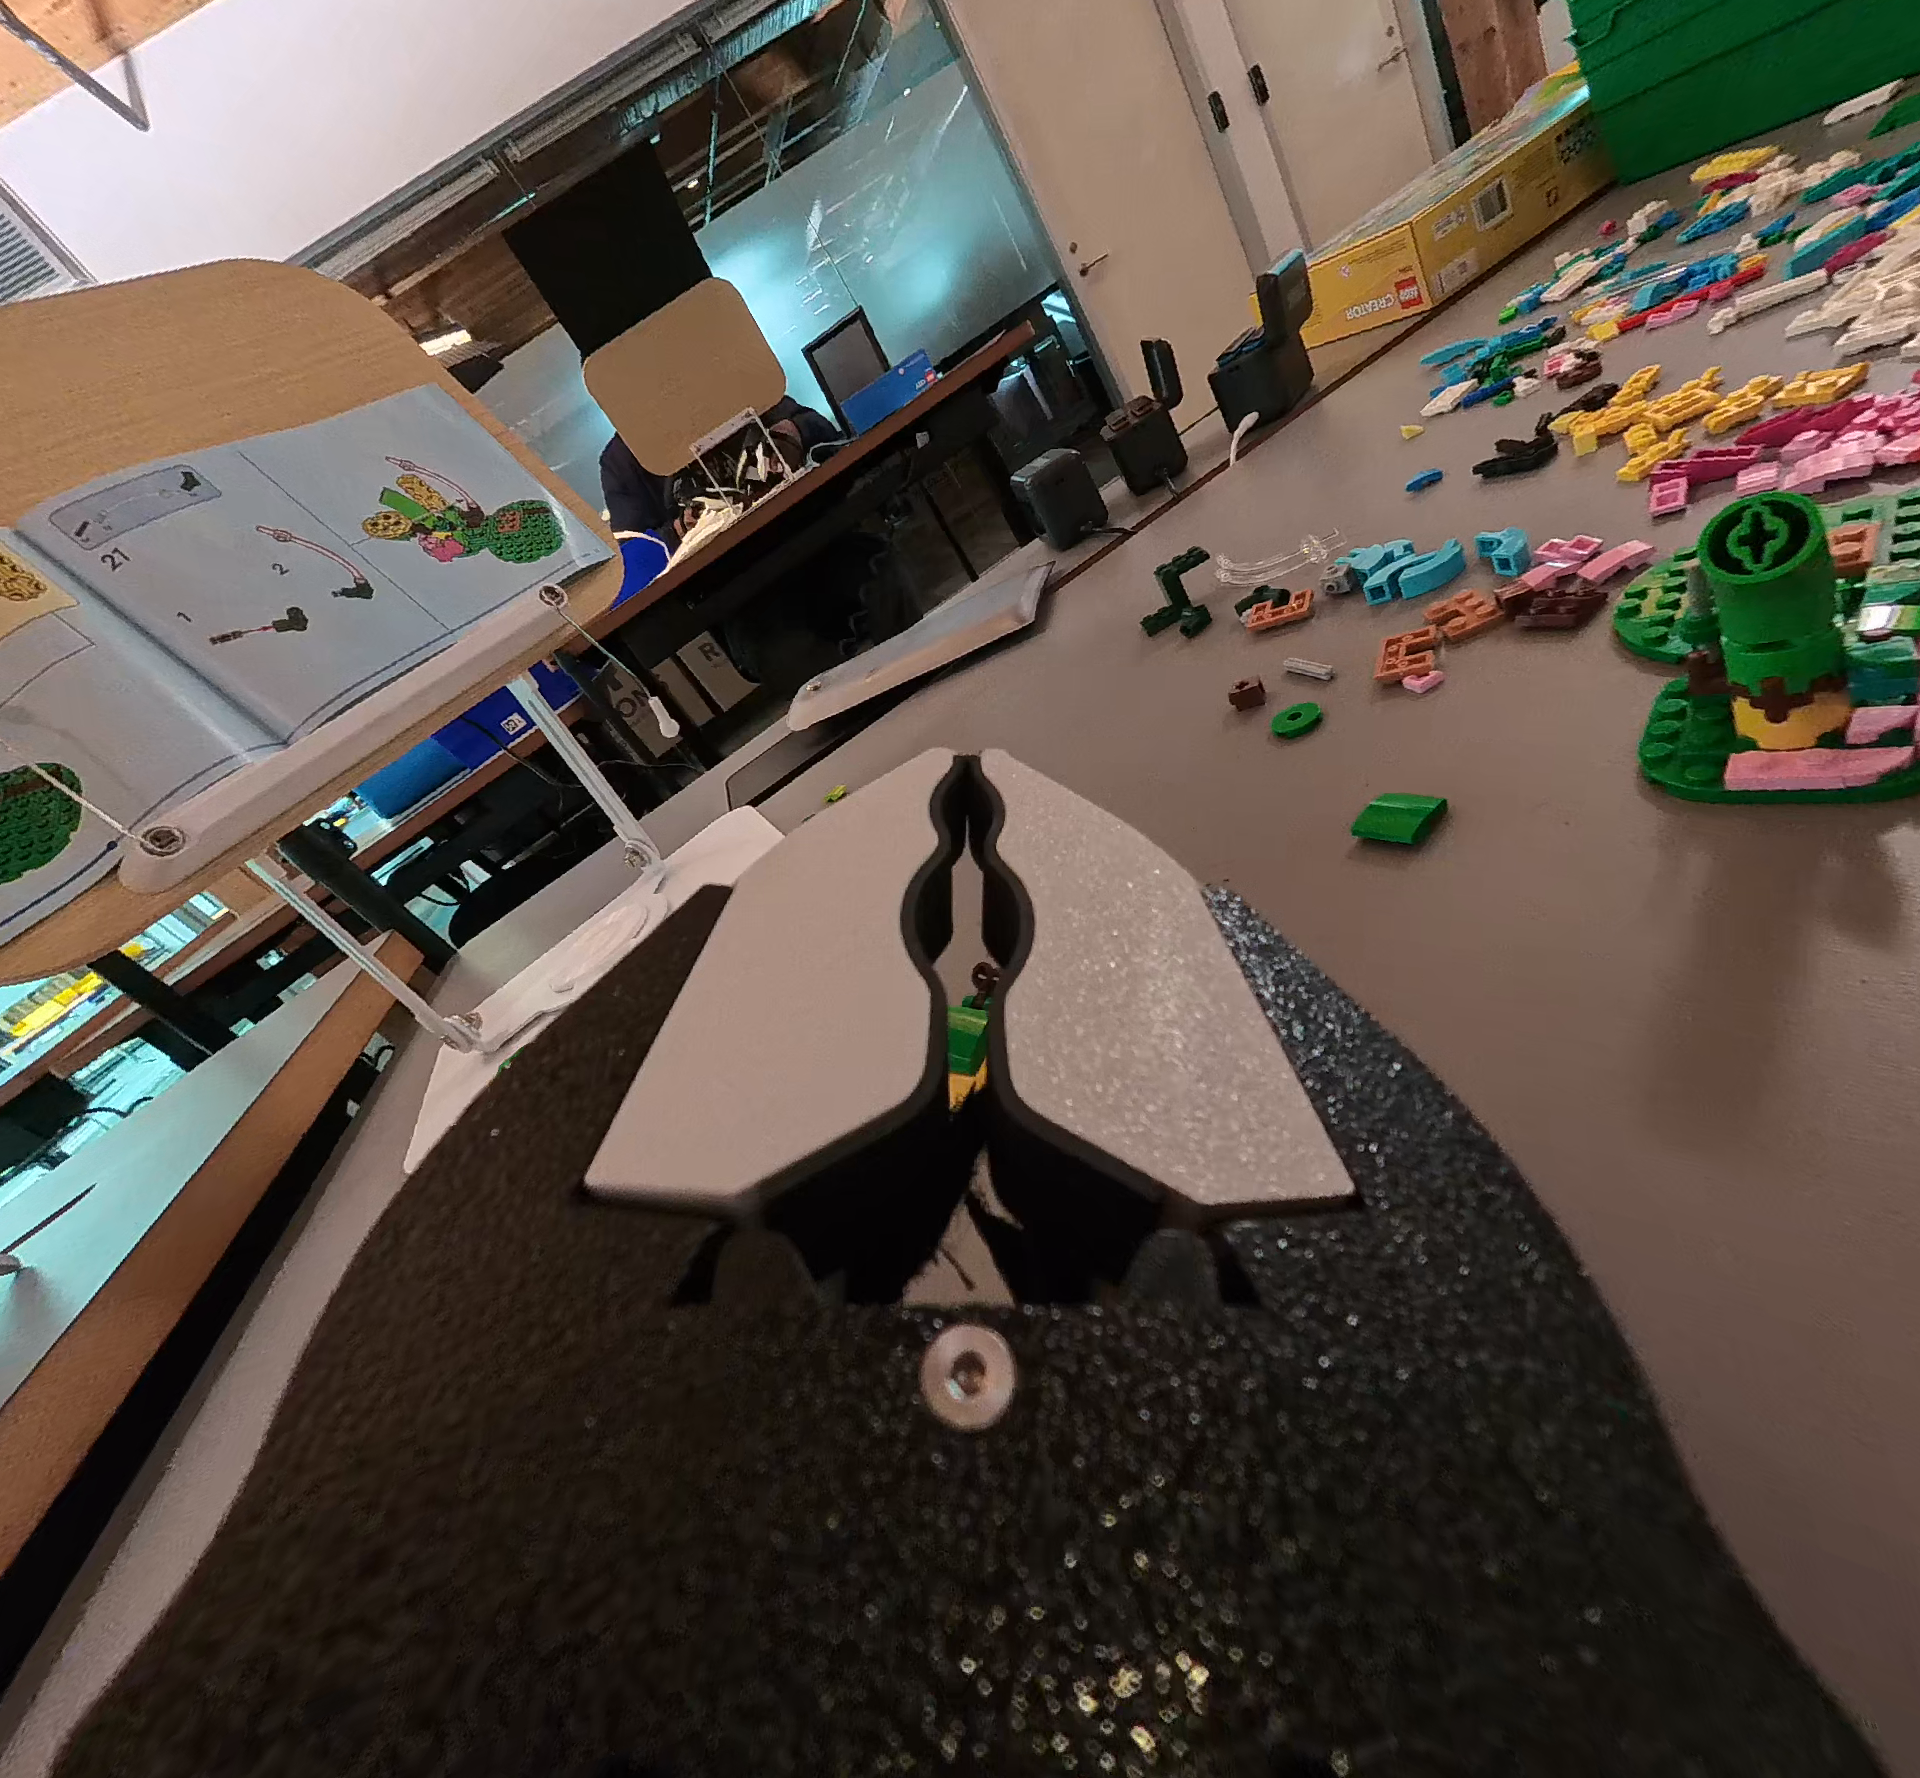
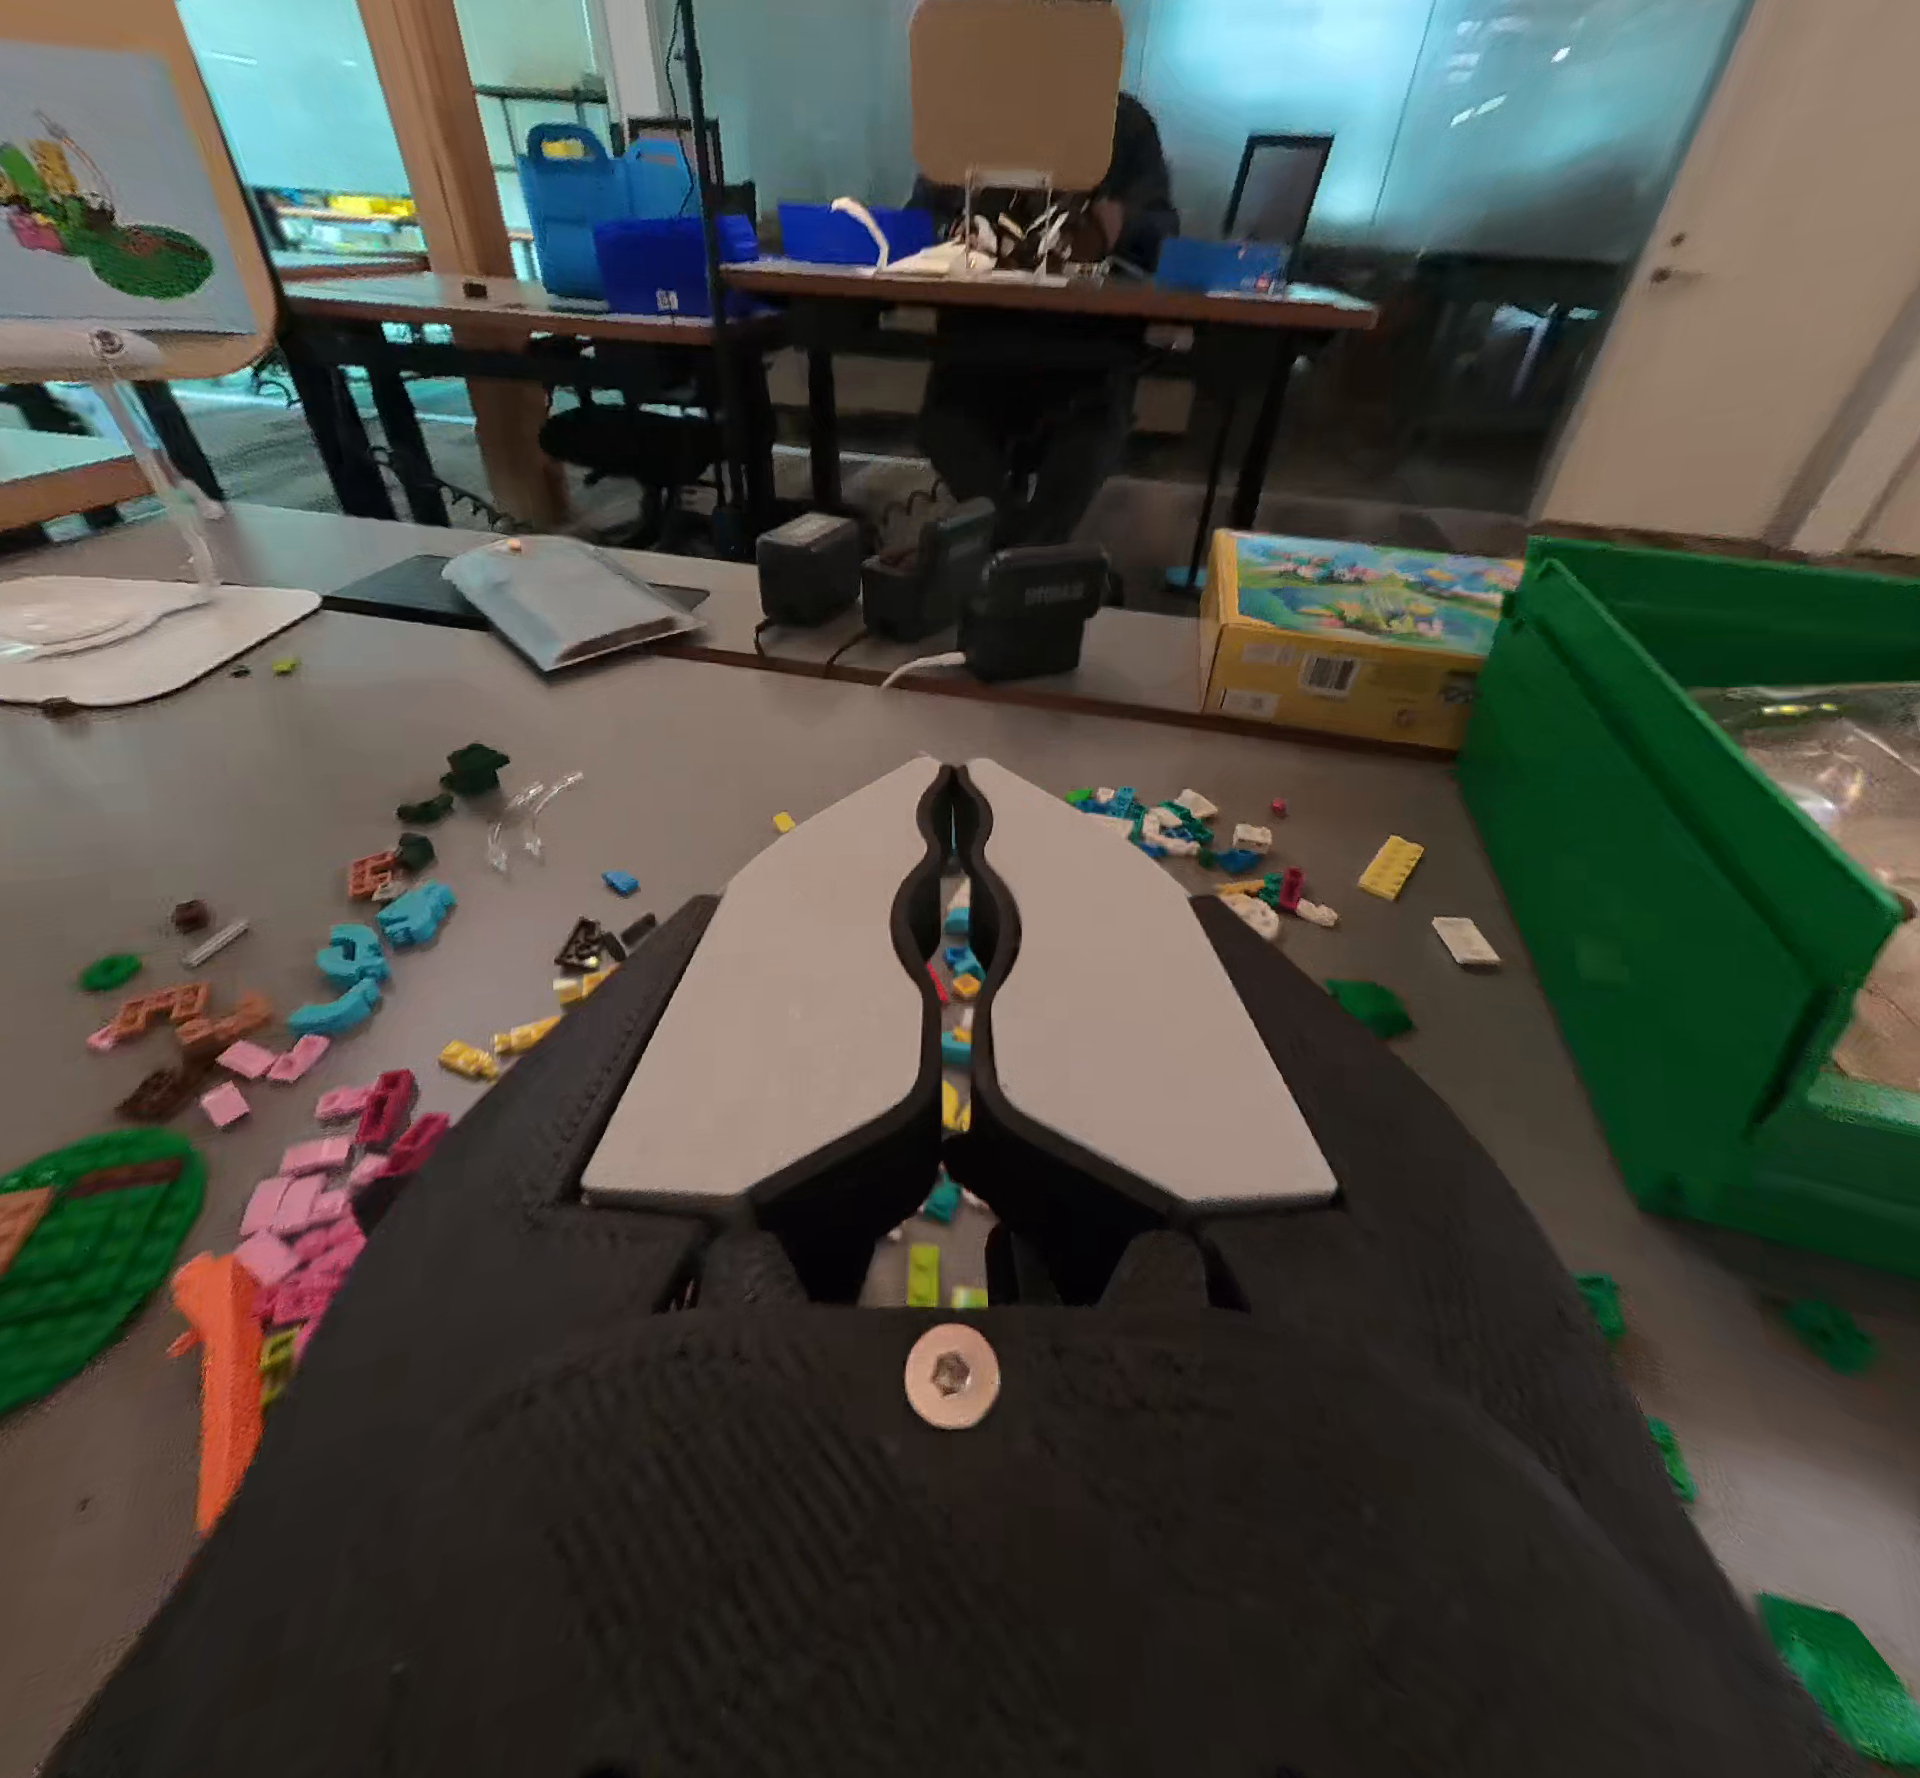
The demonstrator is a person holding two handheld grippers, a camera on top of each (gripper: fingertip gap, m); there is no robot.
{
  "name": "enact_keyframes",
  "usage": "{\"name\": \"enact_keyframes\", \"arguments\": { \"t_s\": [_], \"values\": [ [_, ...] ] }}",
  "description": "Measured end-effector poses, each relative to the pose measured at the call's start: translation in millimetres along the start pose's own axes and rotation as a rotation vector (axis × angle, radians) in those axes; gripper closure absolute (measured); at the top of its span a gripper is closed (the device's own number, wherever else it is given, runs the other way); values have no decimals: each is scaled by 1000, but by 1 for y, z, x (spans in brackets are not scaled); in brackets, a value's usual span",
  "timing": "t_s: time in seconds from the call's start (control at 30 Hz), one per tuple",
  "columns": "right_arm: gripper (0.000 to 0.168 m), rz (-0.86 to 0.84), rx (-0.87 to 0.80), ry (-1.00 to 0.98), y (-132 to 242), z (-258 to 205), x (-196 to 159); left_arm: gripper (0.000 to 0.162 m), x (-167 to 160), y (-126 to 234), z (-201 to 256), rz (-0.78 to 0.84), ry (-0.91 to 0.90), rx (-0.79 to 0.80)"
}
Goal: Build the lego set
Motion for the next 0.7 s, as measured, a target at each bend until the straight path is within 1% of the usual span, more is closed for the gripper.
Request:
{"name": "enact_keyframes", "arguments": {
  "t_s": [0.07,0.2,0.27,0.37,0.43,0.6,0.7],
  "values": [
    [168,-46,26,-17,10,16,2,162,0,0,0,0,-3,-1],
    [168,-151,64,56,30,39,-2,162,0,0,0,-3,-7,2],
    [168,-226,88,38,37,46,-9,162,0,0,0,-1,-5,6],
    [168,-287,124,6,43,51,-17,162,0,0,0,-3,-5,5],
    [168,-305,114,-6,45,57,-20,162,0,-1,1,-4,-11,2],
    [168,-268,88,-39,44,62,-18,162,0,0,0,4,-10,6],
    [168,-279,68,-28,42,64,-21,162,1,1,-2,10,8,15]
  ]
}}
Point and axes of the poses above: each gripper's, where its closed fingertips meet, y back along the fingers, x out of its top, z = x × y across the jaws, the point moved 4 cm from there along y, back along the fingers, and after that the axes turned 2 degrees about x, right-handed, at the moved point
